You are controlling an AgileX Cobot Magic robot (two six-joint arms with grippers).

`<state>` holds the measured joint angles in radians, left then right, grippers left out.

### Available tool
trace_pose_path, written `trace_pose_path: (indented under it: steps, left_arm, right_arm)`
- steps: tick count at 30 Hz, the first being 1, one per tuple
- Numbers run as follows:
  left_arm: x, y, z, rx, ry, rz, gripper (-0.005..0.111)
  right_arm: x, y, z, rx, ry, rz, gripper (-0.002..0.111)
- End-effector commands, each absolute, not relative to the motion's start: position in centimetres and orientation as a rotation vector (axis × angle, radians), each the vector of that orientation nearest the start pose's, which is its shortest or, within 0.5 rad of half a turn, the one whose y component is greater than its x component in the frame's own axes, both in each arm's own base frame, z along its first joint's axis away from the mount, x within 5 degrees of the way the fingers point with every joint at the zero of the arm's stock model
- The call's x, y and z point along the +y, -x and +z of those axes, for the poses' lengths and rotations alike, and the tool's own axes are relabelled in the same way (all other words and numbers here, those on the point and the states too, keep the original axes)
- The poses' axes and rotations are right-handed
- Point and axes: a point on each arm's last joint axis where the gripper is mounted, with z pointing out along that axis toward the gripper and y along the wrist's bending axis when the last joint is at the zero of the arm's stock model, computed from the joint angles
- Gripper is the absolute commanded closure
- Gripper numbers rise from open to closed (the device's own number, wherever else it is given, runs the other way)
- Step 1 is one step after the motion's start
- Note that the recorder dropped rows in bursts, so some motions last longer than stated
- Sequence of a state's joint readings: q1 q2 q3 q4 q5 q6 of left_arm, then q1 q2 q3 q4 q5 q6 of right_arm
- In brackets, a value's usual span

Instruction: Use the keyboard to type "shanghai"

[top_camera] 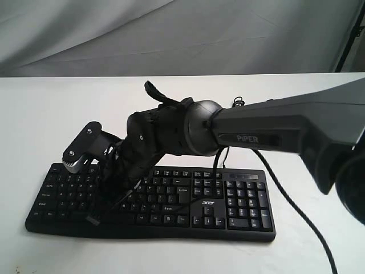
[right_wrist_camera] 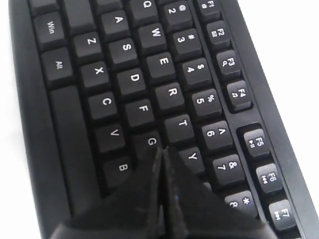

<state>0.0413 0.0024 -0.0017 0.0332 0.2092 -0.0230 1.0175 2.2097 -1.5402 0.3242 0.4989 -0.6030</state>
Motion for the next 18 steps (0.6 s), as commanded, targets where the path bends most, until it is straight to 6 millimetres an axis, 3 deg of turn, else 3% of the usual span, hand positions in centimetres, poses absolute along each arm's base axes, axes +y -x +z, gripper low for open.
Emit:
trace_pose_path:
  steps: [1, 8, 18]
  left_arm:
    - [0.3, -5.6, 19.5, 1.682, 0.029, 0.036, 0.107]
    - [0.3, -5.6, 19.5, 1.682, 0.029, 0.036, 0.107]
    - [0.3, -5.6, 19.5, 1.682, 0.029, 0.036, 0.107]
  right_arm:
    - [40.5, -23.2, 12.2, 2.077, 1.698, 0.43, 0.108]
    - [40.5, -23.2, 11.9, 2.083, 1.698, 0.43, 0.108]
    - [41.1, -23.7, 14.7, 1.995, 1.648, 0.442, 0.108]
